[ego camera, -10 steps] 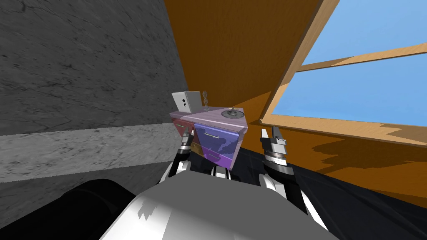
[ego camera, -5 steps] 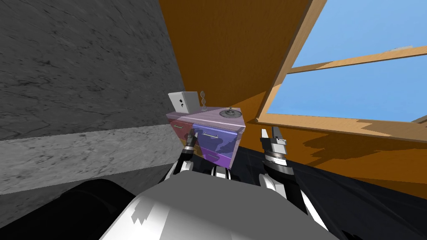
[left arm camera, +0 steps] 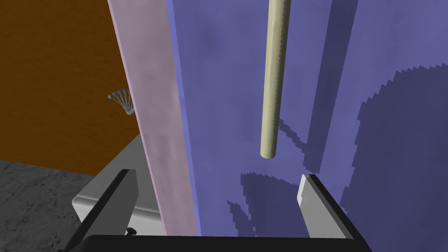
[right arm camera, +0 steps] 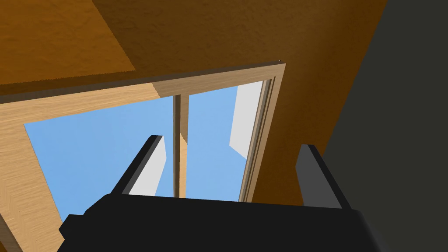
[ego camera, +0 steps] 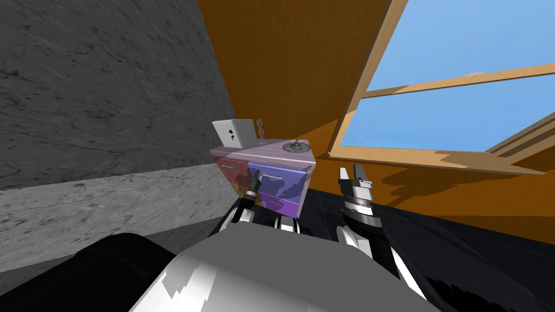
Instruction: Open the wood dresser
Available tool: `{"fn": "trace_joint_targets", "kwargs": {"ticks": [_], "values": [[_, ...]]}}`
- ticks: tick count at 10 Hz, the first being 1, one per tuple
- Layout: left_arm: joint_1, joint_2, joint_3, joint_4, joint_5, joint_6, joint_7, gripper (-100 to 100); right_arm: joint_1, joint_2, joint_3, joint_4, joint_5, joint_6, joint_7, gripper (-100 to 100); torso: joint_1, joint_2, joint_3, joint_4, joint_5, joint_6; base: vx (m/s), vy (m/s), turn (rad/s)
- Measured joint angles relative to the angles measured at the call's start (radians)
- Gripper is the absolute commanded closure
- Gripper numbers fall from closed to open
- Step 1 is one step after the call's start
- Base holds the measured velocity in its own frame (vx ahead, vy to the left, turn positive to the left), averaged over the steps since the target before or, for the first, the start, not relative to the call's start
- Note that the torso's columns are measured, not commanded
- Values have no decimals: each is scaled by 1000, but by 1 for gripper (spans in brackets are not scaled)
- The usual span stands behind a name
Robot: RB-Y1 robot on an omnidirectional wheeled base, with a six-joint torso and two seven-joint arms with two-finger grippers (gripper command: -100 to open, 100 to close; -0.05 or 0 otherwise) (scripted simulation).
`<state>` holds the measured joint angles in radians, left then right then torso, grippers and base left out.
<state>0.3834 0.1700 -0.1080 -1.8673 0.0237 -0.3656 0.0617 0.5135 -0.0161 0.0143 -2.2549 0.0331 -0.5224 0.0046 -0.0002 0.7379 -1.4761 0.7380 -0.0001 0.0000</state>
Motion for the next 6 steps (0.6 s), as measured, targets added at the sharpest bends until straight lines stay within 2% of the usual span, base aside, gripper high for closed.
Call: {"fn": "trace_joint_targets", "kwargs": {"ticks": [2, 3, 5, 6], "values": [[-16, 23, -22, 51, -11, 19, 5, -100, 0, 0, 0, 0, 0, 0, 0, 0, 0, 0, 0, 0, 0, 0, -14, 18, -78], [-17, 24, -24, 54, -12, 20, 5, -100, 0, 0, 0, 0, 0, 0, 0, 0, -1, 0, 0, 0, 0, 0, 60, -5, -2], [-10, 29, -21, 22, -9, 44, 8, -100, 0, 0, 0, 0, 0, 0, 0, 0, 0, -5, -3, -1, 0, 0, 75, -2, -6], [-10, 29, -21, 20, -9, 46, 8, 100, 0, 0, 0, 0, 0, 0, 0, 0, 0, 0, 0, 0, 0, 0, -56, 12, 11]]}}
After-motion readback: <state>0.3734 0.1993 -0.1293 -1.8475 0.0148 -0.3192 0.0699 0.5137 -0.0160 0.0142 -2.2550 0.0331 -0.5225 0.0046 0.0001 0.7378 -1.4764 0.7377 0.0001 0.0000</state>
